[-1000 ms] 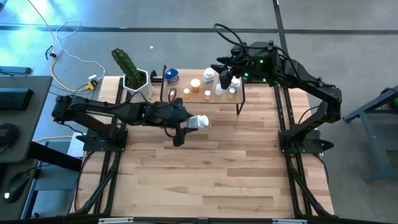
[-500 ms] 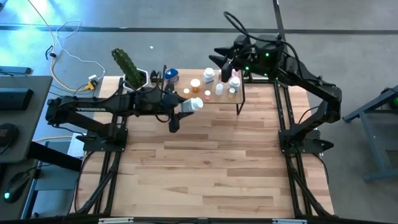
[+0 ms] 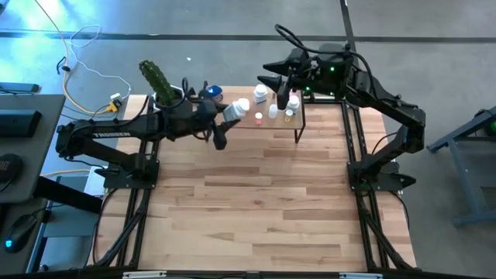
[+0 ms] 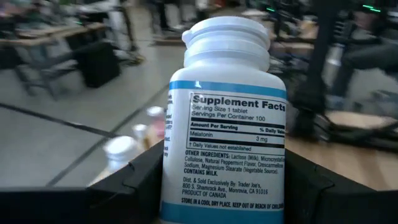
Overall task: Pick and place medicine bottles onto shelf by color
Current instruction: Put the white pill bottle on the shelf
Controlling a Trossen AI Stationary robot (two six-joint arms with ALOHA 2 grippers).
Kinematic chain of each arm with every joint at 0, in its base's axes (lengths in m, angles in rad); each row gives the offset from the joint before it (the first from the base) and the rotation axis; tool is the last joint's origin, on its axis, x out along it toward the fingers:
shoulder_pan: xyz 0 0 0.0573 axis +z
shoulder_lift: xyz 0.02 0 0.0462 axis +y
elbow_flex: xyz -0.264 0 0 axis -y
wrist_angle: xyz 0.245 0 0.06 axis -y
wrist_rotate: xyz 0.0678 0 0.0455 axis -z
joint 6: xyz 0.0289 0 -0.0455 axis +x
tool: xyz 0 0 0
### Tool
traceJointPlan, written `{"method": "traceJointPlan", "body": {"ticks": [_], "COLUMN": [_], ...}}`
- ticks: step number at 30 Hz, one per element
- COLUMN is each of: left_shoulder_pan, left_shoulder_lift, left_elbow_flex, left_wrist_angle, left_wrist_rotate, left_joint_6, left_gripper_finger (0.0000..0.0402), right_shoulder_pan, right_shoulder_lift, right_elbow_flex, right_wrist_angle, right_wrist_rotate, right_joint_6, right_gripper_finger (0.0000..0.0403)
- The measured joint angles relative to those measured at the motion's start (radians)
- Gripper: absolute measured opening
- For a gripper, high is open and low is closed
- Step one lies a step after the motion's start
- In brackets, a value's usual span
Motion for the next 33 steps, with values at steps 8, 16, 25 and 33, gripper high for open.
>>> {"method": "traceJointPlan", "body": {"ticks": [8, 16, 25, 33], "left_shoulder_pan": [0.0, 0.0, -0.001, -0.001], "left_shoulder_lift": [0.0, 0.0, 0.001, 0.001], "left_elbow_flex": [0.0, 0.0, 0.0, 0.0], "left_wrist_angle": [0.083, 0.091, 0.092, 0.094], "left_wrist_rotate": [-0.172, -0.348, -0.366, -0.364], "left_joint_6": [0.0, 0.053, 0.204, 0.325], "left_gripper_finger": [0.0209, 0.0209, 0.0209, 0.0209], "right_shoulder_pan": [-0.046, -0.071, -0.058, -0.056], "right_shoulder_lift": [0.008, 0.074, 0.157, 0.199], "right_elbow_flex": [-0.001, -0.001, -0.001, -0.001], "right_wrist_angle": [0.056, 0.091, 0.104, 0.135], "right_wrist_rotate": [-0.13, -0.213, -0.221, -0.273], "right_joint_6": [-0.033, 0.04, -0.019, -0.003], "right_gripper_finger": [0.0242, 0.0248, 0.0248, 0.0248]}}
